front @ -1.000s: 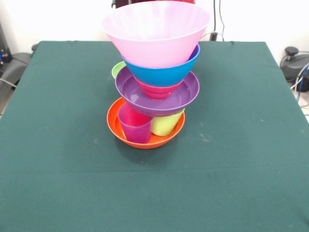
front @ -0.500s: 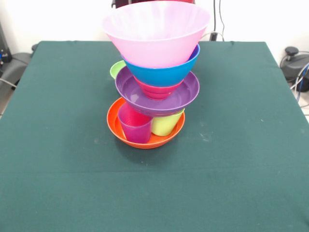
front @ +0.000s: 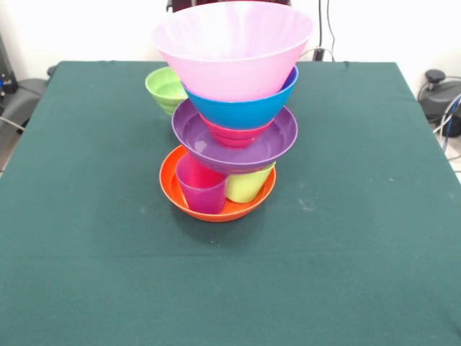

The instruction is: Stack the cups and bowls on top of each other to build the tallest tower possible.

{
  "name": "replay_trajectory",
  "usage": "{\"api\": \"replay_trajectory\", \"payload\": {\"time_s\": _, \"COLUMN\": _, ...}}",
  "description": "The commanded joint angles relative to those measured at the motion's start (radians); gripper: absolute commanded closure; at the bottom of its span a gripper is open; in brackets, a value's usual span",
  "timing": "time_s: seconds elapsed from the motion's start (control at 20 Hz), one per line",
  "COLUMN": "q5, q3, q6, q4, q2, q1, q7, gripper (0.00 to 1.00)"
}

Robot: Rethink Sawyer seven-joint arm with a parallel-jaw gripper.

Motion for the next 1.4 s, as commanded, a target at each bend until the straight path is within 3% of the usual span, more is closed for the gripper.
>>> {"api": "replay_trajectory", "payload": {"time_s": 0.05, "q5": -0.002, "q3": 0.203, "q6": 0.180, "q4": 0.093, "q2": -0.173, "q1": -0.098, "q7": -0.213, "gripper": 1.00}}
{"api": "replay_trajectory", "payload": {"time_s": 0.45, "q5": -0.004, "q3": 0.246, "q6": 0.260, "q4": 0.170, "q2": -0.298, "q1": -0.182, "q7": -0.248, "gripper": 1.00}}
{"api": "replay_trajectory", "payload": {"time_s": 0.85, "q5": 0.009, "q3": 0.406, "q6": 0.319, "q4": 0.274, "q2": -0.464, "q1": -0.430, "q7": -0.453, "gripper": 1.00}}
{"api": "replay_trajectory", "payload": {"time_s": 1.0, "q5": 0.016, "q3": 0.454, "q6": 0.343, "q4": 0.283, "q2": -0.494, "q1": -0.487, "q7": -0.488, "gripper": 1.00}}
{"api": "replay_trajectory", "payload": {"time_s": 1.4, "q5": 0.039, "q3": 0.530, "q6": 0.386, "q4": 0.303, "q2": -0.546, "q1": -0.562, "q7": -0.530, "gripper": 1.00}}
